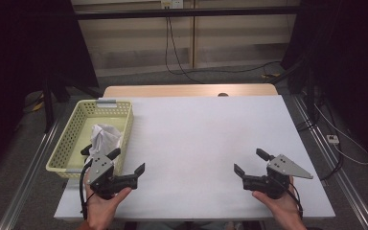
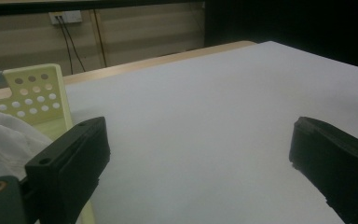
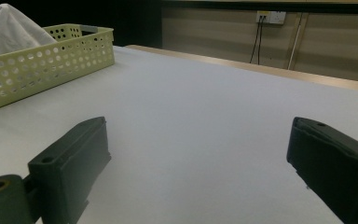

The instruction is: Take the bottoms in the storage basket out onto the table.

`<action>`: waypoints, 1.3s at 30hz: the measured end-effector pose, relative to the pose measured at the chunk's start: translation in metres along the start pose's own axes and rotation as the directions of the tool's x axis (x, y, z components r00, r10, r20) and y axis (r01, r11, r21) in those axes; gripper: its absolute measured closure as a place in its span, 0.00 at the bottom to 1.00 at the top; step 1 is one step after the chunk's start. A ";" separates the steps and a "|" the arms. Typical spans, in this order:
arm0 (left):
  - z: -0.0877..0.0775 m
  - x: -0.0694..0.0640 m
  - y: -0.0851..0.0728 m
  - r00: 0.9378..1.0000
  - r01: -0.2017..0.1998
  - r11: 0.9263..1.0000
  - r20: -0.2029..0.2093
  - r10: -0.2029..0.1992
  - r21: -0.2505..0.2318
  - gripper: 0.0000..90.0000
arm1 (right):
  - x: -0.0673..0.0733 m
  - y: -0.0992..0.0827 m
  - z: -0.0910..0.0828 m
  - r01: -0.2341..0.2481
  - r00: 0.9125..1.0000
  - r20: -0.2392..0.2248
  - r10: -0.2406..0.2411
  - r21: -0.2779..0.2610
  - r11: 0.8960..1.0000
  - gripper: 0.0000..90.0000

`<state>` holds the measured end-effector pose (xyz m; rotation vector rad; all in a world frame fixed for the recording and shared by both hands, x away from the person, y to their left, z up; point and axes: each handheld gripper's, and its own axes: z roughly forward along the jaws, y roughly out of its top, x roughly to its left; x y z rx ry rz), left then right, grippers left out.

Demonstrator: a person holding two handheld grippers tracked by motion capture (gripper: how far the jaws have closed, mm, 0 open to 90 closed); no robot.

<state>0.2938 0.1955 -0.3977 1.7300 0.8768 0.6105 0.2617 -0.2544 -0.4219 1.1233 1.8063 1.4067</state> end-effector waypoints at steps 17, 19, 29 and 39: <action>-0.007 0.006 0.003 1.000 0.003 1.000 -0.023 -0.002 0.024 0.05 | 0.001 0.000 0.003 -0.012 1.000 -0.021 0.012 0.005 1.000 0.06; -0.008 0.007 0.005 1.000 0.002 1.000 -0.029 -0.002 0.020 0.05 | 0.000 0.001 0.003 -0.015 1.000 -0.022 0.015 0.005 1.000 0.06; -0.015 0.018 0.011 0.999 0.029 1.000 -0.035 -0.029 0.009 0.05 | 0.001 0.000 0.004 -0.015 1.000 -0.026 0.015 0.010 1.000 0.06; -0.021 0.025 0.019 0.999 0.016 1.000 -0.038 -0.015 0.010 0.05 | 0.001 0.001 0.005 -0.011 1.000 -0.025 0.012 0.014 1.000 0.06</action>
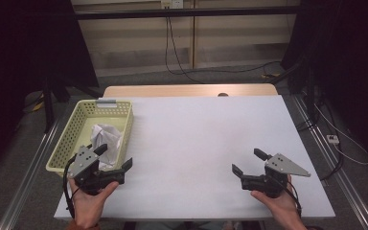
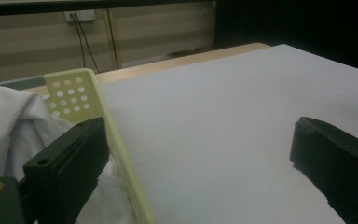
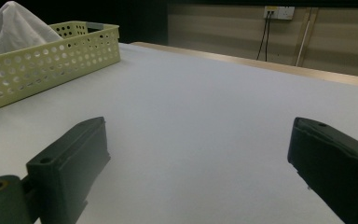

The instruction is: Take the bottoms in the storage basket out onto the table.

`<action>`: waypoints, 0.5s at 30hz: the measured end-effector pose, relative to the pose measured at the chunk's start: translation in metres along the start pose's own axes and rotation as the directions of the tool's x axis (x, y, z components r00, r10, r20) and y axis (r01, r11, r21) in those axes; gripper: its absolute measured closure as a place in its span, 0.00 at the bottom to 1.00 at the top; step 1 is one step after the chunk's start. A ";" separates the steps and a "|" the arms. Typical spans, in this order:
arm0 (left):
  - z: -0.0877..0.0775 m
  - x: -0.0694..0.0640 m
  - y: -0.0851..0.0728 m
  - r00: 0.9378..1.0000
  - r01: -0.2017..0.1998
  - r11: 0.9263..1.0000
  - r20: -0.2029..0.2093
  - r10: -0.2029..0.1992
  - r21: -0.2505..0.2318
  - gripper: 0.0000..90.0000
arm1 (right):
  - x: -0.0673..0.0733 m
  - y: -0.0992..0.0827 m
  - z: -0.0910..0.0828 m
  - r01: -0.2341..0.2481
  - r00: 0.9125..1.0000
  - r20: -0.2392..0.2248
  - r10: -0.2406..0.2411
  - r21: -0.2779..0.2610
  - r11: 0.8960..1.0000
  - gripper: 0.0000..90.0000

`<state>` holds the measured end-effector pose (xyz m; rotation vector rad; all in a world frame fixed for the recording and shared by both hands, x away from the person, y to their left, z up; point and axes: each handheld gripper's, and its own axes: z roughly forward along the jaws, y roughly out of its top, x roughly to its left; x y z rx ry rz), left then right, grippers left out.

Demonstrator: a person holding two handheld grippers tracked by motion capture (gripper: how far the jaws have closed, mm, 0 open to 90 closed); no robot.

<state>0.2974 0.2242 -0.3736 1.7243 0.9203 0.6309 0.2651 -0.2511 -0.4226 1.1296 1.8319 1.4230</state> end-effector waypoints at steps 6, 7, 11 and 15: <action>-0.006 0.007 0.005 1.000 0.013 1.000 -0.006 -0.013 0.000 0.05 | 0.001 0.000 0.000 0.007 1.000 -0.003 -0.007 0.002 1.000 0.05; -0.007 0.008 0.006 1.000 0.013 1.000 -0.006 -0.013 -0.001 0.05 | 0.001 0.000 0.000 0.007 1.000 -0.003 -0.007 0.002 1.000 0.05; -0.012 0.013 0.009 1.000 0.021 1.000 -0.015 -0.021 -0.006 0.05 | 0.002 0.000 0.000 0.004 1.000 -0.003 -0.004 0.001 1.000 0.05; -0.015 0.016 0.012 1.000 0.014 1.000 -0.021 -0.014 -0.009 0.05 | 0.002 0.000 0.000 0.008 1.000 -0.007 -0.008 0.003 1.000 0.05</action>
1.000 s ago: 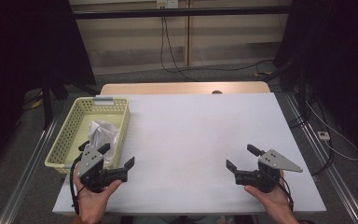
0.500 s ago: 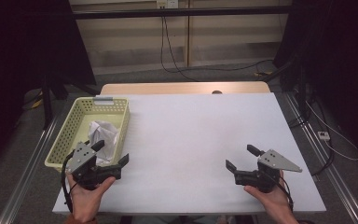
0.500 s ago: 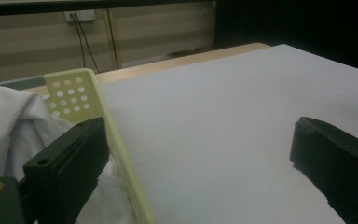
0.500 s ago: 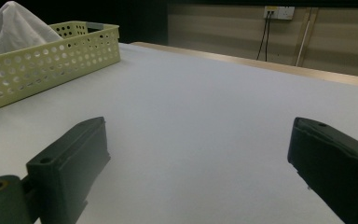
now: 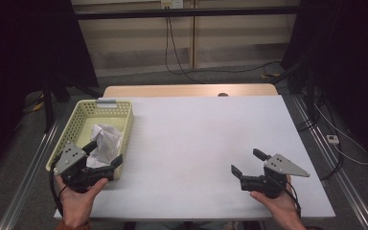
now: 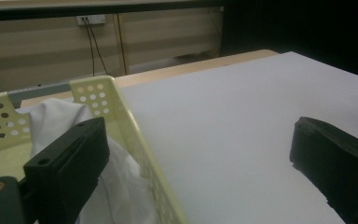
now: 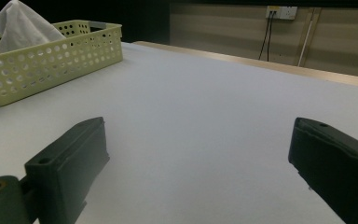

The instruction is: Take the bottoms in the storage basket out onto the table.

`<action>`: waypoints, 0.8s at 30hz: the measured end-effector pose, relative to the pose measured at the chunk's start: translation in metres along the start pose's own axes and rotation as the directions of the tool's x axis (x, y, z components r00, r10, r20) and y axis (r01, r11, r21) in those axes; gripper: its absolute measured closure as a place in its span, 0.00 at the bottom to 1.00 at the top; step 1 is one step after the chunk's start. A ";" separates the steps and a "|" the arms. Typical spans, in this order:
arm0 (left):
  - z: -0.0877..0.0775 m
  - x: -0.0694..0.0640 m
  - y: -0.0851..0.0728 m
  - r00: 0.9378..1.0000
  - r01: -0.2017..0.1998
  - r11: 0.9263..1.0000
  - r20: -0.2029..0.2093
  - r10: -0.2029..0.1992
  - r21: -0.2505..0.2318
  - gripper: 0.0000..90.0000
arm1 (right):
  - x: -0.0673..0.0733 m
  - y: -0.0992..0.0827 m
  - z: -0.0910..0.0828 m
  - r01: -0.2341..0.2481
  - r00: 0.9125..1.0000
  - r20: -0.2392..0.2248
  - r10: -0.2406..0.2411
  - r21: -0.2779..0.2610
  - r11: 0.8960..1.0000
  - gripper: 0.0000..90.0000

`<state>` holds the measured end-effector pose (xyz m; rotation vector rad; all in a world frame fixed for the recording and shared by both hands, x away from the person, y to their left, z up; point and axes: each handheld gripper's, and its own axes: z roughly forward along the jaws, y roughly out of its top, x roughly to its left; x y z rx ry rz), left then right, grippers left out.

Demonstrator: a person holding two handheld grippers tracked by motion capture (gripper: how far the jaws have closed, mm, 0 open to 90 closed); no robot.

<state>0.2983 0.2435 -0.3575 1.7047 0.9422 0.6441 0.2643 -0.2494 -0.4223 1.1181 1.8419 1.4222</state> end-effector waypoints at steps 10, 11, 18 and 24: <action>-0.012 0.017 0.015 0.999 0.005 1.000 -0.038 -0.006 -0.014 0.05 | 0.001 0.000 0.001 -0.003 1.000 -0.004 0.003 0.006 1.000 0.05; -0.013 0.018 0.016 0.999 0.013 1.000 -0.035 -0.013 -0.021 0.05 | 0.001 0.000 0.001 -0.003 1.000 -0.005 0.003 0.005 1.000 0.04; -0.014 0.029 0.020 0.998 0.017 1.000 -0.052 -0.017 -0.001 0.05 | 0.002 0.000 0.002 0.000 1.000 -0.013 0.000 0.011 1.000 0.04; -0.011 0.040 0.022 0.997 0.029 0.999 -0.069 -0.026 0.037 0.06 | 0.001 0.000 0.003 0.000 1.000 -0.013 0.000 0.011 1.000 0.04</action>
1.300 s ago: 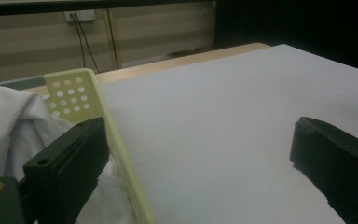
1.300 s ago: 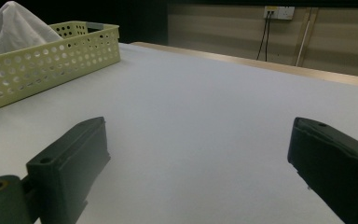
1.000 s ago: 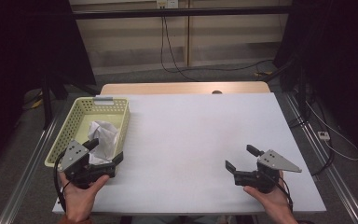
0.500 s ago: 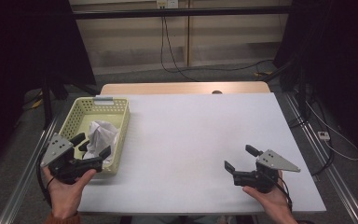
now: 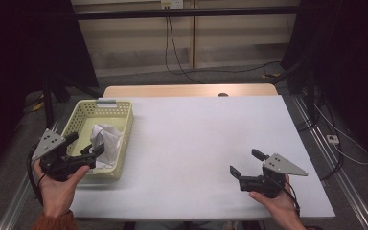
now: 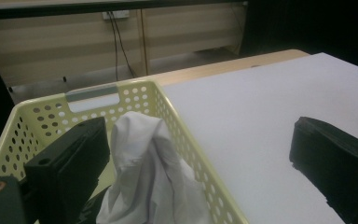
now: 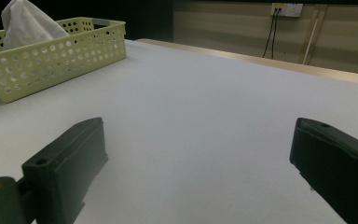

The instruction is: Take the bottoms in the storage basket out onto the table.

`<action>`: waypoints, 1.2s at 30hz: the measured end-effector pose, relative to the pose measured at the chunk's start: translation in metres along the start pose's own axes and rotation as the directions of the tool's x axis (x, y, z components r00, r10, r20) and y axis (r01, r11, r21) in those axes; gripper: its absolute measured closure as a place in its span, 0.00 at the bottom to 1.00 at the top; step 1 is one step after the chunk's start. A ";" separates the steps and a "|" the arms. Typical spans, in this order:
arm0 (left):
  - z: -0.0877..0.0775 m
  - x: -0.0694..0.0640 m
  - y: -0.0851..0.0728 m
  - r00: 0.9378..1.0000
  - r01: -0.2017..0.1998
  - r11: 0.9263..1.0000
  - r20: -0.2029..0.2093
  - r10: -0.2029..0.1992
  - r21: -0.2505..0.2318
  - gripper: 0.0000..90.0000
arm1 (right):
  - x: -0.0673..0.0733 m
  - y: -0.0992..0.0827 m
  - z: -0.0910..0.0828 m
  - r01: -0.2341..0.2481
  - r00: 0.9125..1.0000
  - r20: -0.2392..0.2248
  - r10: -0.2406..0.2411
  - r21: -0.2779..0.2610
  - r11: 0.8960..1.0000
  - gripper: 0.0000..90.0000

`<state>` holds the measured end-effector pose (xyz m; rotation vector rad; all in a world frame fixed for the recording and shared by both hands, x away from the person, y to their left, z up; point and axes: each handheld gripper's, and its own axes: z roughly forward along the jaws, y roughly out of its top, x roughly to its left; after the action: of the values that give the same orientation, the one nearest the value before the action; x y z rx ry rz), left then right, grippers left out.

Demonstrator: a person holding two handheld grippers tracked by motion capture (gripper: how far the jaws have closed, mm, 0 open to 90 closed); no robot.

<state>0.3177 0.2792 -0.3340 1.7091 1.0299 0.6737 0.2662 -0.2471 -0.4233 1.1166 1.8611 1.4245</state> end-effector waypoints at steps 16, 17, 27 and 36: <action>0.018 0.013 0.009 1.000 -0.011 0.997 -0.025 0.013 0.071 0.06 | 0.000 0.000 0.001 -0.002 1.000 -0.007 0.002 0.001 1.000 0.04; 0.020 0.014 0.009 1.000 -0.012 0.997 -0.027 0.014 0.075 0.06 | 0.001 0.000 0.001 -0.001 1.000 -0.009 0.001 0.001 1.000 0.04; 0.040 0.024 0.006 0.999 0.014 0.991 -0.036 -0.009 0.136 0.06 | 0.000 0.000 0.002 -0.003 1.000 -0.008 0.003 0.006 1.000 0.04; 0.059 0.021 0.008 0.999 0.018 0.984 -0.044 -0.010 0.179 0.06 | 0.000 0.000 0.002 -0.001 1.000 -0.010 0.001 0.005 1.000 0.04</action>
<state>0.3787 0.2691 -0.3488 1.8478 1.1608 0.6262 0.2676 -0.2463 -0.4239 1.1143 1.8728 1.4292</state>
